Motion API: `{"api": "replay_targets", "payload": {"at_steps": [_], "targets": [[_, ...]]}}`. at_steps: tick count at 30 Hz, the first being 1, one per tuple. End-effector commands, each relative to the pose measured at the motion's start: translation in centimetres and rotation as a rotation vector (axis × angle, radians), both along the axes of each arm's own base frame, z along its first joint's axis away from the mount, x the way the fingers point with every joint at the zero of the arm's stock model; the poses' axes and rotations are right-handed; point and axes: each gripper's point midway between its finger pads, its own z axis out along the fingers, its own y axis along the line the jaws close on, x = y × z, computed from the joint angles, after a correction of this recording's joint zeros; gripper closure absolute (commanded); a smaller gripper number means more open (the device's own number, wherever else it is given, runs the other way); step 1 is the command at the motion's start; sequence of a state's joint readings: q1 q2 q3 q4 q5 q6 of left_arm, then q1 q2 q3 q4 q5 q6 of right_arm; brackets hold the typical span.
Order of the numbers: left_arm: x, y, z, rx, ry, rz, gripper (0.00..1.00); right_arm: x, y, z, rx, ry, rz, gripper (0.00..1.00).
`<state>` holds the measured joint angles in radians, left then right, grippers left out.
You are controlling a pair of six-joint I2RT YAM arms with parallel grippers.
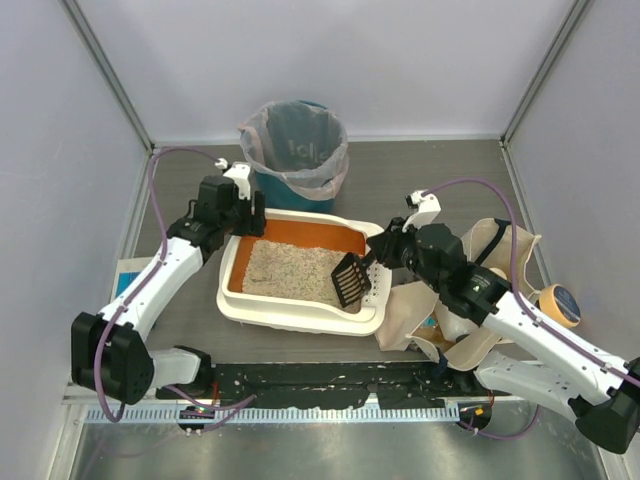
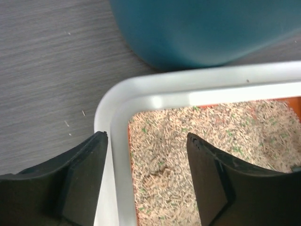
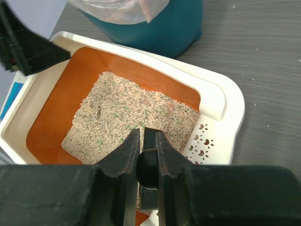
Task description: Clean the litter box
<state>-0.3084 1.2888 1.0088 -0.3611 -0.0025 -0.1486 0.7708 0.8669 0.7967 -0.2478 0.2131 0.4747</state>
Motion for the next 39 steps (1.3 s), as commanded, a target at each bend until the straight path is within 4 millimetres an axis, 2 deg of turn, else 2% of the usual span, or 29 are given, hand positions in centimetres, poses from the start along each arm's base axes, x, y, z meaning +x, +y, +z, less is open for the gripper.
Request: {"api": "replay_targets", "payload": {"at_steps": [1,3,4,6,12,13,19,24,25,27,28,32,34,39], "targets": [[-1.9,0.8,2.2,-0.044,-0.047,0.063,0.21,1.5,-1.7,0.1,-0.023,0.014,-0.146,0.99],[-3.1,1.2,3.5,-0.092,-0.072,0.1,0.18,1.8,-1.9,-0.8,-0.051,0.038,-0.171,0.99],[-3.7,1.3,3.1,-0.103,-0.061,0.112,0.16,1.8,-2.0,-1.0,-0.067,0.051,-0.178,0.99],[-5.2,1.6,3.7,-0.141,-0.064,0.135,0.16,2.0,-1.7,-1.9,-0.091,0.077,-0.179,0.99],[-8.4,2.3,1.1,-0.14,0.03,0.154,0.23,2.7,-0.9,-2.6,-0.176,0.093,-0.178,0.99],[-8.7,2.5,0.7,-0.131,0.043,0.153,0.27,2.5,-0.4,-2.0,-0.192,0.087,-0.163,0.99],[-9.4,2.6,-1.0,-0.101,0.087,0.132,0.42,2.1,2.1,-0.2,-0.241,0.021,-0.122,0.99],[-9.5,2.4,-1.1,-0.101,0.082,0.113,0.52,2.8,3.7,1.9,-0.342,-0.081,-0.024,0.99],[-9.5,2.5,-1.0,-0.1,0.078,0.115,0.54,3.0,4.0,2.8,-0.342,-0.1,-0.017,0.99],[-9.6,2.5,-1.1,-0.099,0.079,0.114,0.56,3.4,4.5,3.2,-0.388,-0.123,0.014,0.99],[-9.7,2.5,-1.1,-0.097,0.08,0.113,0.58,3.5,4.9,4.1,-0.387,-0.142,0.029,0.99],[-9.6,2.5,-1.0,-0.098,0.075,0.109,0.64,3.6,7.1,4.0,-0.46,-0.196,0.161,0.99],[-9.6,2.5,-1.1,-0.093,0.076,0.107,0.66,3.9,7.9,2.9,-0.532,-0.23,0.229,0.99],[-9.6,2.5,-1.1,-0.089,0.078,0.103,0.68,4.8,8.7,0.8,-0.578,-0.273,0.257,0.99]]}}
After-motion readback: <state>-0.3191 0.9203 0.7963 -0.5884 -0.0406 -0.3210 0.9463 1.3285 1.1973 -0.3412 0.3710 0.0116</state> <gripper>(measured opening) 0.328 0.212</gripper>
